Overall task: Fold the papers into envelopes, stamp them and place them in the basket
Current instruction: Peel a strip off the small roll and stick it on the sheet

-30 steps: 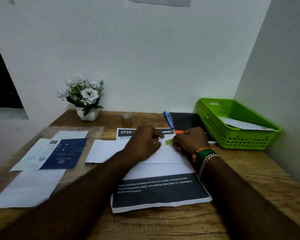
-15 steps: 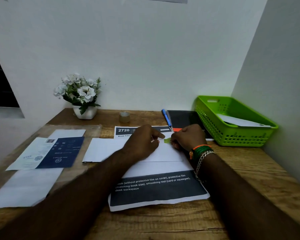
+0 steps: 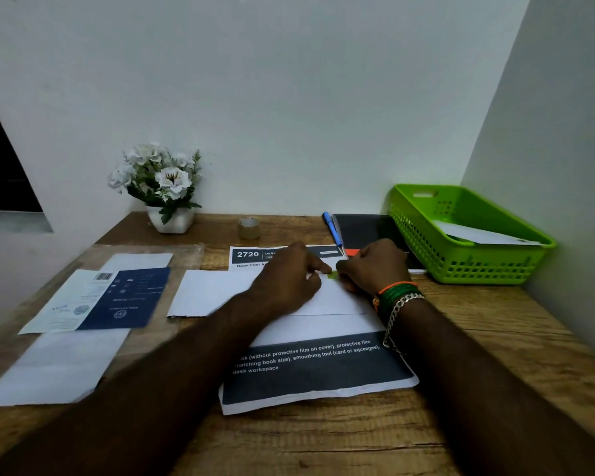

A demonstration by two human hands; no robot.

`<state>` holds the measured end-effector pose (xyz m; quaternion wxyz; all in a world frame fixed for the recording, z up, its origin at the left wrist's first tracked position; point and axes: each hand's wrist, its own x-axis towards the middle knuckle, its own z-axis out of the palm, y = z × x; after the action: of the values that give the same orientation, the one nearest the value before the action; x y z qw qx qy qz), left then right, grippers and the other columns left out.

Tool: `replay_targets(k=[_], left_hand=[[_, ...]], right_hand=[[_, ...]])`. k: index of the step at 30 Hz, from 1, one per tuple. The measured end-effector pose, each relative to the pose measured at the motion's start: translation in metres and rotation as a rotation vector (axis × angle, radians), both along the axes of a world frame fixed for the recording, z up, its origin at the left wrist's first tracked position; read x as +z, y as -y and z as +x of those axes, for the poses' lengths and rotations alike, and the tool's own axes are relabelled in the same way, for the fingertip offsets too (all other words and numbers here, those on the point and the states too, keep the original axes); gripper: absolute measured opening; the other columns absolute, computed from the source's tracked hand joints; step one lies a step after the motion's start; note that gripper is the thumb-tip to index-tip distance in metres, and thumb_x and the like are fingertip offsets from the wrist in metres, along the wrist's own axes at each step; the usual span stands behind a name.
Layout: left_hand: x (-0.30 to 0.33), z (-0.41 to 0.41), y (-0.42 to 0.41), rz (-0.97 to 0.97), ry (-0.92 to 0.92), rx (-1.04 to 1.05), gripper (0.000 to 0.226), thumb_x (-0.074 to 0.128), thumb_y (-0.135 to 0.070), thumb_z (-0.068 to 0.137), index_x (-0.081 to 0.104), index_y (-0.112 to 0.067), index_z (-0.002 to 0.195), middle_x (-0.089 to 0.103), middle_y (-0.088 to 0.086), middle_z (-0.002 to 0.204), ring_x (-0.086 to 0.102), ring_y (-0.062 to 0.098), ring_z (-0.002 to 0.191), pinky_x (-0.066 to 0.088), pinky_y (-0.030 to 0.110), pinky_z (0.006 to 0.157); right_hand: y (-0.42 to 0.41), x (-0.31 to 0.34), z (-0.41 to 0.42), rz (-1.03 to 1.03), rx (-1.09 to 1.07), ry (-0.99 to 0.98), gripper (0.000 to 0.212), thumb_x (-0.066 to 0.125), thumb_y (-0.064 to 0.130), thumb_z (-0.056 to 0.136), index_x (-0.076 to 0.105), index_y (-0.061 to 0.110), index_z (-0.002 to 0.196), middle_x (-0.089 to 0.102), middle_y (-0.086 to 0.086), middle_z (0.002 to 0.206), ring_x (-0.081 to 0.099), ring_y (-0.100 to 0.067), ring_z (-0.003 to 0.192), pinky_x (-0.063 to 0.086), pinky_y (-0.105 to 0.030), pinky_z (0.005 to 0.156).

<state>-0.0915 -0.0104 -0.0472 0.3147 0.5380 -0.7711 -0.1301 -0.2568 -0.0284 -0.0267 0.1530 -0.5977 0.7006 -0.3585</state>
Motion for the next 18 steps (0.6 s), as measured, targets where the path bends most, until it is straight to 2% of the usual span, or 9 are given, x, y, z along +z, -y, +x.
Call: replay_targets(k=[5, 8, 10, 12, 15, 18], left_hand=[[0.001, -0.001, -0.001, -0.013, 0.013, -0.008, 0.030, 0.061, -0.015, 0.093, 0.078, -0.028, 0.114, 0.056, -0.004, 0.105, 0.058, 0.014, 0.100, 0.047, 0.031, 0.092], [0.000, -0.001, 0.000, -0.024, 0.000, -0.013, 0.029, 0.062, -0.014, 0.093, 0.078, -0.028, 0.113, 0.055, -0.004, 0.103, 0.057, 0.014, 0.098, 0.047, 0.030, 0.091], [-0.001, 0.001, 0.000, -0.024, -0.017, -0.018, 0.029, 0.063, -0.012, 0.092, 0.078, -0.028, 0.111, 0.054, -0.004, 0.100, 0.056, 0.012, 0.095, 0.046, 0.028, 0.089], [-0.002, 0.003, 0.002, -0.025, -0.015, -0.021, 0.028, 0.063, -0.013, 0.092, 0.076, -0.029, 0.111, 0.054, -0.004, 0.099, 0.055, 0.009, 0.092, 0.045, 0.027, 0.085], [-0.003, 0.004, 0.003, -0.026, -0.004, -0.024, 0.028, 0.063, -0.013, 0.092, 0.075, -0.029, 0.113, 0.054, -0.005, 0.099, 0.054, 0.007, 0.090, 0.040, 0.023, 0.081], [-0.003, 0.004, 0.002, -0.021, -0.025, -0.022, 0.027, 0.063, -0.012, 0.093, 0.075, -0.026, 0.114, 0.055, -0.002, 0.102, 0.054, 0.008, 0.092, 0.044, 0.025, 0.086]], right_hand=[[-0.001, 0.000, -0.002, 0.022, -0.002, -0.013, 0.034, 0.077, 0.039, 0.052, 0.071, 0.006, 0.056, 0.068, -0.008, 0.054, 0.068, -0.022, 0.057, 0.060, -0.032, 0.062], [-0.001, 0.000, -0.008, 0.082, 0.014, 0.088, 0.022, 0.076, 0.024, 0.056, 0.066, 0.005, 0.049, 0.067, -0.009, 0.049, 0.070, -0.025, 0.055, 0.062, -0.038, 0.065], [0.000, 0.001, -0.014, 0.072, 0.021, 0.211, 0.022, 0.071, 0.012, 0.057, 0.060, 0.005, 0.040, 0.064, -0.013, 0.045, 0.066, -0.028, 0.046, 0.063, -0.044, 0.061], [0.000, 0.003, -0.022, 0.041, 0.025, 0.317, 0.025, 0.072, 0.004, 0.062, 0.059, 0.004, 0.041, 0.061, -0.019, 0.044, 0.059, -0.026, 0.038, 0.057, -0.039, 0.052], [0.003, 0.004, -0.028, -0.011, 0.053, 0.303, 0.033, 0.074, 0.010, 0.065, 0.058, 0.012, 0.037, 0.063, -0.020, 0.048, 0.061, -0.029, 0.043, 0.050, -0.034, 0.052], [0.002, 0.000, -0.022, 0.010, 0.084, 0.206, 0.030, 0.081, 0.022, 0.062, 0.057, 0.012, 0.048, 0.065, -0.010, 0.048, 0.060, -0.023, 0.045, 0.050, -0.033, 0.056]])
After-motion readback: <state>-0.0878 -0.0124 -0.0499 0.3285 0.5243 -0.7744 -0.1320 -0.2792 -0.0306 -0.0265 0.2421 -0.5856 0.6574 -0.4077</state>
